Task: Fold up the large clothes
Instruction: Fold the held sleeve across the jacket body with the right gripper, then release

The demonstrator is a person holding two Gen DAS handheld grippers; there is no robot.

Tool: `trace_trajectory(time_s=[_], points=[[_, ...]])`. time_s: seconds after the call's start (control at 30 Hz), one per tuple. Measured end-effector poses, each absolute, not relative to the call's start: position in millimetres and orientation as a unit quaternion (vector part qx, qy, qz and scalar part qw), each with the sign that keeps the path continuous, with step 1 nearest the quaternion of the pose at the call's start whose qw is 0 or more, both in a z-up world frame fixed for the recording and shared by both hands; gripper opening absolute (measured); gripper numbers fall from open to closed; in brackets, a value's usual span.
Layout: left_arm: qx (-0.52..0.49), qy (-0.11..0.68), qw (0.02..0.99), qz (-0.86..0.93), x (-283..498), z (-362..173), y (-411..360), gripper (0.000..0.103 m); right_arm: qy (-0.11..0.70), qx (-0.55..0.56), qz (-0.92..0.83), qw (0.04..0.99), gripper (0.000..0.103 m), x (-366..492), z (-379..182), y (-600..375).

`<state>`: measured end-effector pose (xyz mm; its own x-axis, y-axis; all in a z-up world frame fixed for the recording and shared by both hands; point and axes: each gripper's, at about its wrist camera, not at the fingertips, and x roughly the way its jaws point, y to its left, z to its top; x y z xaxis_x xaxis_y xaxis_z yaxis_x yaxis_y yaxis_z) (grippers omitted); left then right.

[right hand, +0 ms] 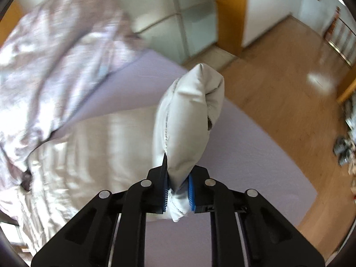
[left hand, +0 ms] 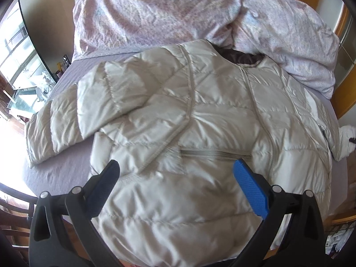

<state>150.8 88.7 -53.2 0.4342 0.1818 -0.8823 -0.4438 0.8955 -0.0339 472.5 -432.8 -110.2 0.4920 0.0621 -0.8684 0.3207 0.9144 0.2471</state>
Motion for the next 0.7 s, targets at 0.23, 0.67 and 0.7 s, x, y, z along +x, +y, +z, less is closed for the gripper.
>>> trace_trajectory(time_s=[0.23,0.67,0.7], points=[[-0.142,0.491,0.836,0.199,140.0,-53.4,126.1,0.101,0.512,0.146,0.004,0.846,0.015,497.8,-92.5,-315.9],[-0.158,0.481,0.832,0.229,114.9,-51.8,172.1,0.101,0.560,0.087,0.116,0.816,0.015,505.4,-109.8,-133.6],[-0.159,0.480,0.831,0.233,112.7,-51.8,176.3,0.101,0.563,0.085,0.131,0.811,0.015,502.6,-112.2,-117.1]])
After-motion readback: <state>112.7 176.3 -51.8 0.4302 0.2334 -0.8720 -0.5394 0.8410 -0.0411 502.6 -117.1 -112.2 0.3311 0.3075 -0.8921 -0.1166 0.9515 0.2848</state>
